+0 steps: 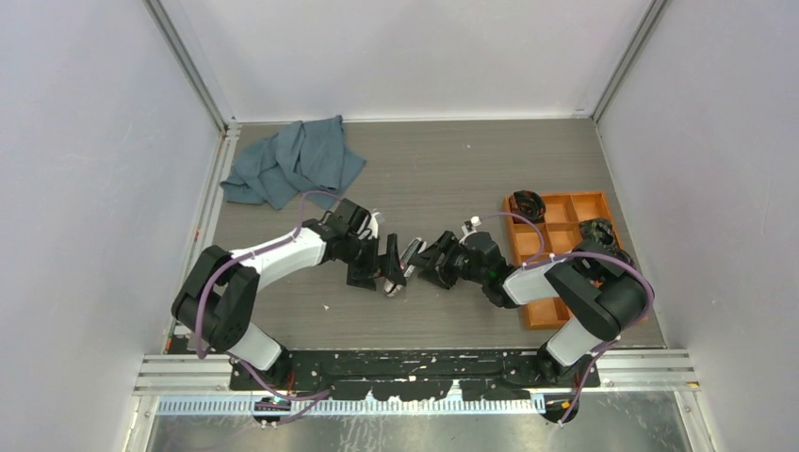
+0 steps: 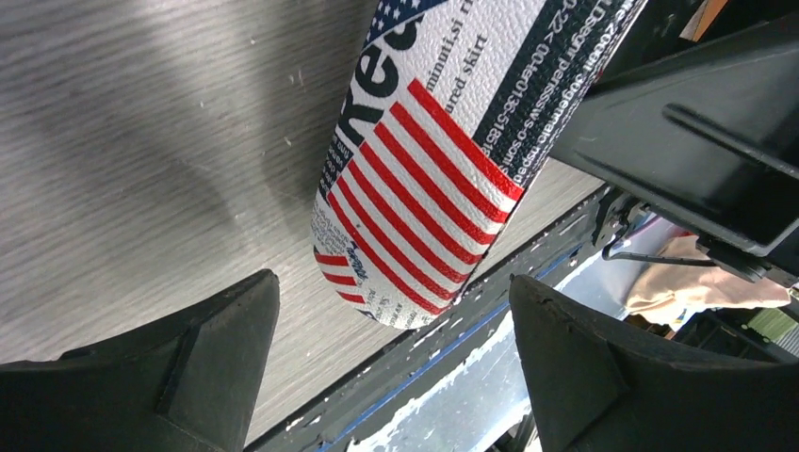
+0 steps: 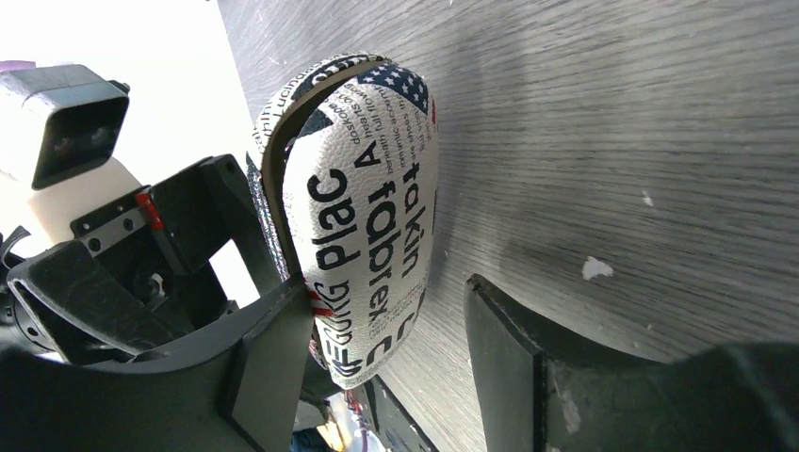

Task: Organize the sunglasses
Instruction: Place the sunglasses case at the center of the board.

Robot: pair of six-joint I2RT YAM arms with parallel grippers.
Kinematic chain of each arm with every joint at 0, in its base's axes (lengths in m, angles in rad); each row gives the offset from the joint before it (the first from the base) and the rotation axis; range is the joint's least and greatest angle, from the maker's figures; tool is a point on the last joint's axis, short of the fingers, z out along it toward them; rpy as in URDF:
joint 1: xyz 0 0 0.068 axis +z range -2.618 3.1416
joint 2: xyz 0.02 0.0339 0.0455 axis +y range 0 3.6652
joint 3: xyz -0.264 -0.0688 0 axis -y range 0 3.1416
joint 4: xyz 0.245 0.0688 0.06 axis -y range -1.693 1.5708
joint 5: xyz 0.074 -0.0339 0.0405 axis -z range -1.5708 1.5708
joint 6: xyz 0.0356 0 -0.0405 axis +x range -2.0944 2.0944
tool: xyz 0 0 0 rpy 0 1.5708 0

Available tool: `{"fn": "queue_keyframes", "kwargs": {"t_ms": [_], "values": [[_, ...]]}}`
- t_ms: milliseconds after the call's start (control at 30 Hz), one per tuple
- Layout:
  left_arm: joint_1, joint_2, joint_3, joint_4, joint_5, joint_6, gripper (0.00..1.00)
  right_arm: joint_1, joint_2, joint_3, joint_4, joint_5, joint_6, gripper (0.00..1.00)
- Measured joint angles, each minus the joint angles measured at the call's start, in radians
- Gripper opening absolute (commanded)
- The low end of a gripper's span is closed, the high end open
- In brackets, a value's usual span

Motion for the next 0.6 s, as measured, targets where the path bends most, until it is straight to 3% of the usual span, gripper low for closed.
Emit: {"fn": "queue_keyframes", "kwargs": {"t_ms": [333,600], "values": [[0.0,0.121,0.023,0.052,0.03,0.013,0.81,-0.006,0.043,-0.006,0.04,-0.043,0.006,0.65],[0.0,0.146,0.053,0.044,0.013,0.009,0.79,-0.024,0.05,-0.027,0.079,-0.065,0.019,0.65]]}}
